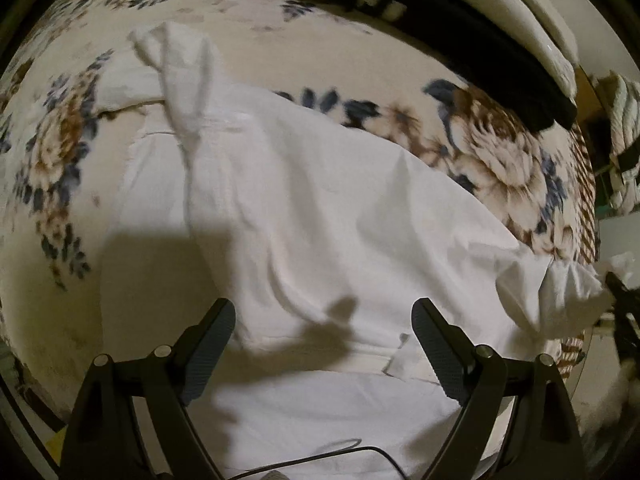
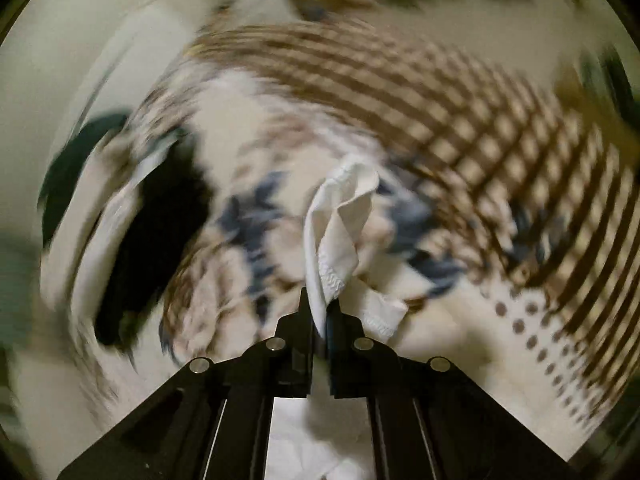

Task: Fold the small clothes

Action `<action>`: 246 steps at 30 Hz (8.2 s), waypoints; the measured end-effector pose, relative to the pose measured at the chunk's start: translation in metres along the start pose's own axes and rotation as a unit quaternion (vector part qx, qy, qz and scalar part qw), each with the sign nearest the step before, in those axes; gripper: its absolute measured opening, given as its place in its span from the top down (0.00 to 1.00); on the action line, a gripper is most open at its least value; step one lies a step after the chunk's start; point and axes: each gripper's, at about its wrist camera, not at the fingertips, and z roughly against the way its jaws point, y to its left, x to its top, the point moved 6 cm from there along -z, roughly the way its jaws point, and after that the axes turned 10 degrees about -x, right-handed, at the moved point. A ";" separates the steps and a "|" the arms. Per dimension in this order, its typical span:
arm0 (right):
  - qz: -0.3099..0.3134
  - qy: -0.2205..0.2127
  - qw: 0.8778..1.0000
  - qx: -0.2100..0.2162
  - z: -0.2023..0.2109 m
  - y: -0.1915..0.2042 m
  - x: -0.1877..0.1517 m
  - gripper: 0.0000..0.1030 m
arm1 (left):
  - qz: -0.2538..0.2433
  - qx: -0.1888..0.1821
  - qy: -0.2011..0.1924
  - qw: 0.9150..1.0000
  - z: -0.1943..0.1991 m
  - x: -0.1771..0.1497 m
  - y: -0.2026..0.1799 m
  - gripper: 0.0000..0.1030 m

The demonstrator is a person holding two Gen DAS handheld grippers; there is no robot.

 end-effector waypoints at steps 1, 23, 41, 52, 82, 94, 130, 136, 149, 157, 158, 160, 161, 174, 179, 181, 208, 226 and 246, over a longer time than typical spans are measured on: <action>0.049 -0.015 0.999 -0.002 0.010 0.023 -0.009 0.95 | 0.008 0.002 -0.005 1.000 0.003 0.001 0.006 0.12; 0.177 0.172 0.967 0.055 -0.026 0.094 -0.166 0.50 | 0.113 0.030 -0.081 0.990 0.061 0.031 0.136 0.12; 0.161 0.204 0.965 -0.045 -0.046 0.074 -0.197 0.49 | 0.311 -0.117 -0.126 0.935 0.039 0.134 0.206 0.14; 0.131 0.188 0.971 -0.067 -0.049 0.089 -0.203 0.49 | 0.259 0.013 -0.005 0.966 -0.013 0.198 0.159 0.14; 0.094 0.191 0.976 -0.043 -0.013 0.010 -0.164 0.49 | -0.165 -0.050 -0.010 0.985 0.022 -0.036 -0.058 0.05; 0.145 0.219 0.964 0.048 0.005 0.069 -0.182 0.49 | -0.089 0.057 -0.052 0.993 0.036 0.014 0.040 0.05; -0.011 0.264 0.955 0.138 0.012 0.095 -0.208 0.98 | -0.032 0.055 -0.034 0.997 0.038 0.004 0.086 0.05; 0.055 0.216 0.972 0.074 -0.002 0.081 -0.166 0.98 | -0.035 0.057 -0.026 0.997 0.022 0.017 0.077 0.05; 0.119 0.247 0.955 0.114 0.013 0.090 -0.202 0.67 | -0.065 0.041 -0.020 0.997 0.026 0.001 0.055 0.05; 0.101 0.212 0.972 0.025 -0.051 0.076 -0.179 0.82 | -0.078 0.056 0.003 0.995 -0.046 0.017 0.062 0.03; 0.098 0.222 0.970 0.022 -0.056 0.071 -0.177 0.86 | -0.074 0.053 0.006 0.996 -0.049 0.018 0.064 0.02; 0.114 0.228 0.967 0.020 -0.055 0.073 -0.177 0.84 | -0.074 0.049 0.005 0.996 -0.043 0.020 0.062 0.02; 0.128 0.232 0.964 0.019 -0.052 0.073 -0.177 0.79 | -0.076 0.048 0.004 0.996 -0.037 0.020 0.061 0.02; 0.265 0.104 0.958 -0.027 -0.010 0.112 -0.082 0.36 | -0.201 -0.002 0.039 0.979 -0.050 0.075 0.003 0.05; 0.302 0.215 0.928 -0.022 -0.063 0.100 -0.088 0.36 | -0.207 -0.054 0.036 0.976 -0.068 0.081 -0.006 0.56; 0.300 0.241 0.923 -0.018 -0.078 0.094 -0.096 0.37 | -0.214 -0.067 0.026 0.974 -0.063 0.082 -0.011 0.90; 0.324 0.141 0.935 0.027 -0.065 0.174 -0.001 0.94 | -0.232 -0.040 -0.063 0.970 -0.033 0.170 -0.029 0.95; 0.403 0.094 0.909 0.043 0.064 0.046 -0.165 0.87 | -0.127 -0.054 -0.005 0.990 0.034 -0.063 0.054 0.87; 0.007 0.307 0.943 0.128 0.001 -0.040 -0.156 0.43 | 0.029 -0.104 0.001 0.994 -0.016 -0.027 0.064 0.30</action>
